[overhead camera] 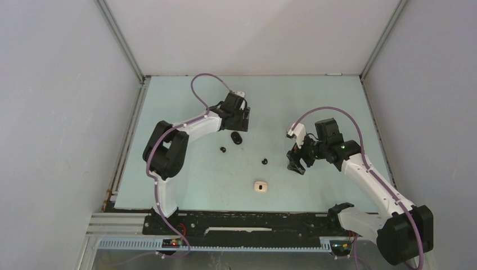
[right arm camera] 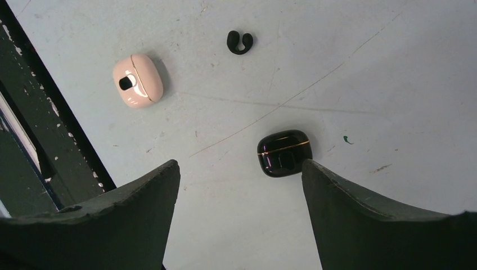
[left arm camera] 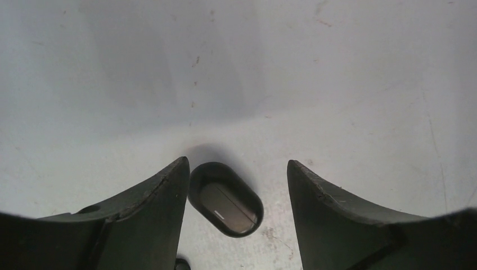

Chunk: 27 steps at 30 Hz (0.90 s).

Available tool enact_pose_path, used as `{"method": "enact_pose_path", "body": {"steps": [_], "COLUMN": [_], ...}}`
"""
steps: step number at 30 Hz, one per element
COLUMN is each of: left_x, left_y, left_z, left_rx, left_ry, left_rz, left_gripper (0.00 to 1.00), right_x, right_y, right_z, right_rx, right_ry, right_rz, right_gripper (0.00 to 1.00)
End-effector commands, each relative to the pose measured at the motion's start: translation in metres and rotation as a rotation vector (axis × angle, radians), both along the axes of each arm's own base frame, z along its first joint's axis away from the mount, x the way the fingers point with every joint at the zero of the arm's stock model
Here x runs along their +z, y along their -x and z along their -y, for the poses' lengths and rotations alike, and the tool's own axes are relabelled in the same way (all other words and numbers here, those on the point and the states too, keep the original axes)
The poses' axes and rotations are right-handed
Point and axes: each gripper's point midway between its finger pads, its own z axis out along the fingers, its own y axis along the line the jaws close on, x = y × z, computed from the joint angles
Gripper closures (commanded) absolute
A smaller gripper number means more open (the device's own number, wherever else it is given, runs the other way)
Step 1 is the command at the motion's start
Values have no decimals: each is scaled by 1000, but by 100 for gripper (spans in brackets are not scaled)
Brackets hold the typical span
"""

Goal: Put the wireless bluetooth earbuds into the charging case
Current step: Adjust the charging case at the center of the board.

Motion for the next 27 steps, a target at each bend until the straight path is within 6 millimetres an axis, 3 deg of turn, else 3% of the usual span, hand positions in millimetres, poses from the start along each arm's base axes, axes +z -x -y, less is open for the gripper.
{"method": "enact_pose_path", "body": {"steps": [1,5,14,20,25,27], "left_x": [10,0,-16,-4,17,13], "left_y": [-1,14,69,107,105,111], "left_z": [8,12,8,18,13,17], "left_rx": [6,-14,-44,-118,-174,-231], "left_ry": [76,122,127,102,69,51], "left_rz": [-14,-51,-82,-19,60,8], "left_gripper": [31,36,42,41,38,39], "right_x": [-2,-4,0,-1,-3,-3], "right_y": [0,-1,2,1,3,3], "right_z": [2,2,0,0,-1,-1], "right_rx": [10,11,23,23,29,30], "right_ry": [16,25,16,23,22,23], "right_rz": [6,7,18,18,8,4], "right_gripper": [18,18,18,18,18,18]}}
